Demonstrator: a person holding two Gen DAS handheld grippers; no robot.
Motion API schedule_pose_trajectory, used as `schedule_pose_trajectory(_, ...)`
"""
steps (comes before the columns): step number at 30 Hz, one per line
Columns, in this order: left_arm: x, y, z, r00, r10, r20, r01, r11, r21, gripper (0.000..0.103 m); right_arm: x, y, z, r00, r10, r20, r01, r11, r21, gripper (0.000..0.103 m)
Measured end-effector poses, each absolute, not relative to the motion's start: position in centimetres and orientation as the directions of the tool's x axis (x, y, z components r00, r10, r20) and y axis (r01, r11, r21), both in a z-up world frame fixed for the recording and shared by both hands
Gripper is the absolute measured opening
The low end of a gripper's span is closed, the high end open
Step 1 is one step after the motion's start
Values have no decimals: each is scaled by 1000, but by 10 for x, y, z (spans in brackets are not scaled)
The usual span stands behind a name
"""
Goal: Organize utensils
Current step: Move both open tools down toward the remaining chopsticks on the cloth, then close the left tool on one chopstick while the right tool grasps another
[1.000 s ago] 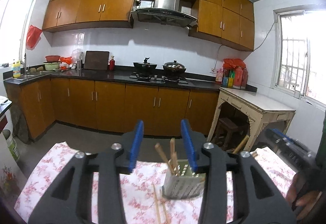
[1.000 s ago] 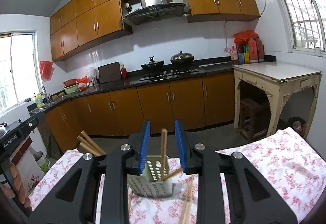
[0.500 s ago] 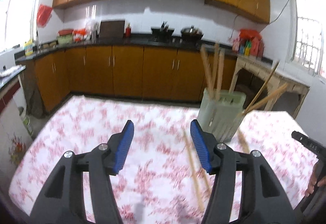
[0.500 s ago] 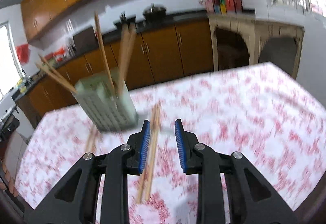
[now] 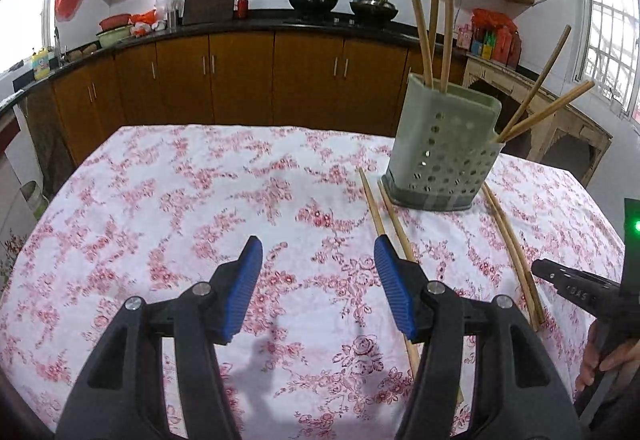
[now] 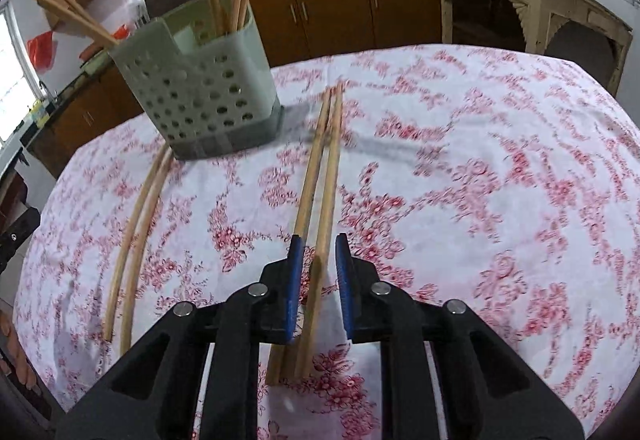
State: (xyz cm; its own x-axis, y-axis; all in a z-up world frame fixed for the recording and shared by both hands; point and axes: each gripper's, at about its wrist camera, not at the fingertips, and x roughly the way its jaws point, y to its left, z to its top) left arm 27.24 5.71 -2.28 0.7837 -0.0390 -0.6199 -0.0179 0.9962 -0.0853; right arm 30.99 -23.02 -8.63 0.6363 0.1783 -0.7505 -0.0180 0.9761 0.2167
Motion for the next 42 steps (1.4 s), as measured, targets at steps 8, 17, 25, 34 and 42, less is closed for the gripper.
schedule_pose_trajectory(8,276,52,-34,763,-53,-644,-7,996,-90,58,314,-227,-94,632,138,-763,-11,985,169,14)
schedule_pose_trajectory(17,281,40,-43,742,-87,-665,24,994,-103,58,314,-225,-93,638,141,-757,-22,986,165,14)
schedule_pose_trajectory(25,283,32,-51,724,-101,-682,40,994,-105,58,315,-225,-94,636,131,-760,-20,988,153,9)
schedule_pose_trajectory(34,284,13,-66,679,-138,-721,100,990,-96,50,321,-271,-94,636,0,-772,176,974,145,7)
schedule_pose_trajectory(42,298,-5,-84,625,-128,-770,116,991,-70,32,321,-288,-94,631,-3,-776,207,964,165,7)
